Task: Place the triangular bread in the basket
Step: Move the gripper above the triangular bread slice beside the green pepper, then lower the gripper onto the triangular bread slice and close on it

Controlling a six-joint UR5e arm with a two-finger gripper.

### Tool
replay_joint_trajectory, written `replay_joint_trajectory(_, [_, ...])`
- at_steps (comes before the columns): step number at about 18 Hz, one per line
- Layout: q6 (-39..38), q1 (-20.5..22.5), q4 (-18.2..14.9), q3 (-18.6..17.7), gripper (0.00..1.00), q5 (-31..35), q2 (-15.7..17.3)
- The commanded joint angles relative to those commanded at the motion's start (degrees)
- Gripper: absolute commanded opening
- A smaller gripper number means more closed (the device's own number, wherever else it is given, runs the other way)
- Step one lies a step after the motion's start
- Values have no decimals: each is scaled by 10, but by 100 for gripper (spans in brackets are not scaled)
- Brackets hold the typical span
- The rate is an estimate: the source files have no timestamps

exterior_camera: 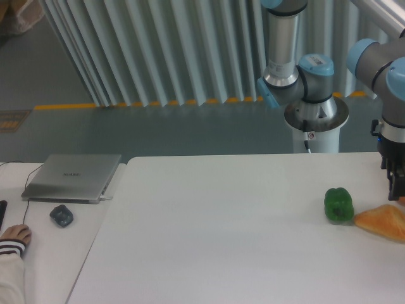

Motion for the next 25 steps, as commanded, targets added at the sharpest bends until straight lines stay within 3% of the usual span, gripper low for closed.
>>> replay_joint_trajectory(6, [-2,3,1,-9,100,-8,1])
replay_joint_trajectory(11, [-10,11,44,-38,100,-26,4])
replay_joint_trajectory(19, [-47,2,50,-65,100,40,5])
replay_joint_trajectory(22, [-50,-9,51,-72,100,40,-10])
replay_joint_trajectory(25, [-86,-30,87,-72,100,42,-34])
